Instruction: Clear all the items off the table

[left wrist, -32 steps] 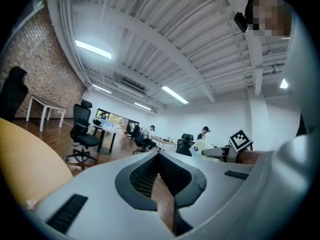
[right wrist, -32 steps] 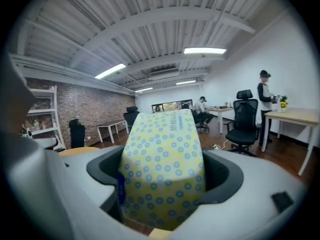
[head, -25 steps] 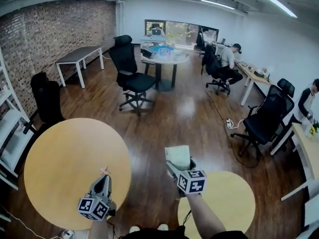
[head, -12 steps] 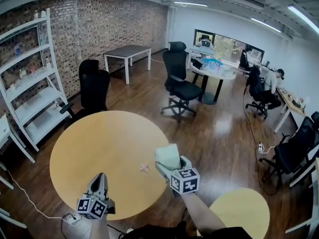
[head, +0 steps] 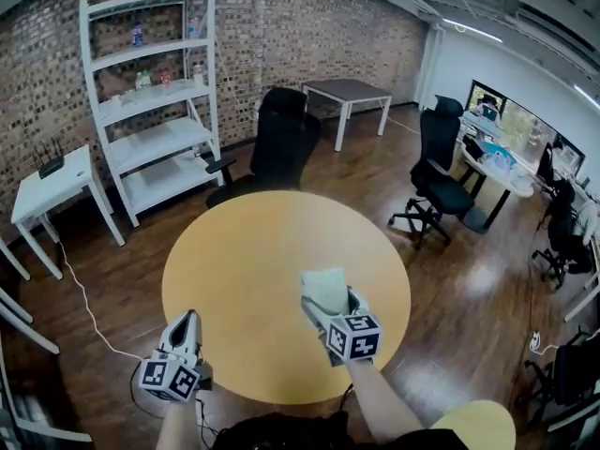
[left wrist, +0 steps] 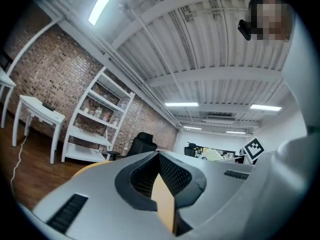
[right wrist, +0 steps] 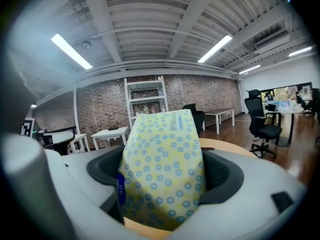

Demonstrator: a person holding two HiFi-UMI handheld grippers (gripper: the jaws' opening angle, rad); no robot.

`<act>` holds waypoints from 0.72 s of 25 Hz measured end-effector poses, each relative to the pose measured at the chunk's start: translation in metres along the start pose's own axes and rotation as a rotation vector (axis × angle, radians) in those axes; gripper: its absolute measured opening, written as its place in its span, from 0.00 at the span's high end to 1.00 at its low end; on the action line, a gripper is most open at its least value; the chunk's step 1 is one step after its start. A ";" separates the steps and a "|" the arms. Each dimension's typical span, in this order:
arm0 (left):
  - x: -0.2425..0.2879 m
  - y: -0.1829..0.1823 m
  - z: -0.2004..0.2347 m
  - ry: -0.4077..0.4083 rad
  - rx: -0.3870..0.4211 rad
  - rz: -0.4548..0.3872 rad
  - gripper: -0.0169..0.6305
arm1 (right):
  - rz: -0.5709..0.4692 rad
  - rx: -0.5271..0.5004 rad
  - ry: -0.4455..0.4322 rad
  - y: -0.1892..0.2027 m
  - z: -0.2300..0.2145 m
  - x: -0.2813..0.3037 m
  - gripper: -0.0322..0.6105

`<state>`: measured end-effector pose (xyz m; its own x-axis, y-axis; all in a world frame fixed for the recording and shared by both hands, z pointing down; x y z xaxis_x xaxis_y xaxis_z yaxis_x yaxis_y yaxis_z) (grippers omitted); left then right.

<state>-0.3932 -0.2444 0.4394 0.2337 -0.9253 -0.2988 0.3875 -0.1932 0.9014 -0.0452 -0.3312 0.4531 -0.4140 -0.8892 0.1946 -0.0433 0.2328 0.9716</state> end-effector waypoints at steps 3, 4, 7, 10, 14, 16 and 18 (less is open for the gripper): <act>-0.027 -0.015 0.035 -0.115 0.030 -0.027 0.99 | 0.034 -0.020 -0.082 0.004 0.033 0.038 0.24; -0.034 -0.020 0.042 -0.152 0.037 -0.036 0.99 | 0.045 -0.026 -0.100 0.004 0.042 0.048 0.24; -0.049 -0.028 0.055 -0.225 0.045 -0.040 0.99 | 0.081 -0.037 -0.145 0.007 0.056 0.071 0.24; -0.058 -0.026 0.056 -0.260 0.059 -0.016 0.99 | 0.126 -0.037 -0.176 0.016 0.057 0.091 0.24; -0.071 -0.012 0.058 -0.311 0.059 0.009 0.99 | 0.184 -0.038 -0.202 0.036 0.055 0.107 0.24; -0.073 -0.003 0.057 -0.327 0.057 0.034 0.99 | 0.215 -0.041 -0.213 0.048 0.055 0.111 0.24; -0.075 0.012 0.056 -0.333 0.051 0.076 0.99 | 0.263 -0.040 -0.218 0.067 0.053 0.113 0.24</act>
<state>-0.4562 -0.1955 0.4904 -0.0472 -0.9918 -0.1192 0.3329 -0.1281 0.9342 -0.1434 -0.3955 0.5329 -0.5909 -0.6950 0.4097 0.1248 0.4230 0.8975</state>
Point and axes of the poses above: the fingertips, and each gripper's own axes: x forward along the fingers, z to its left, y out of its underside, the point moved 7 cm from there along -x, backward along the fingers, and after that the axes turned 6 degrees about -z, right-handed, at the moved point
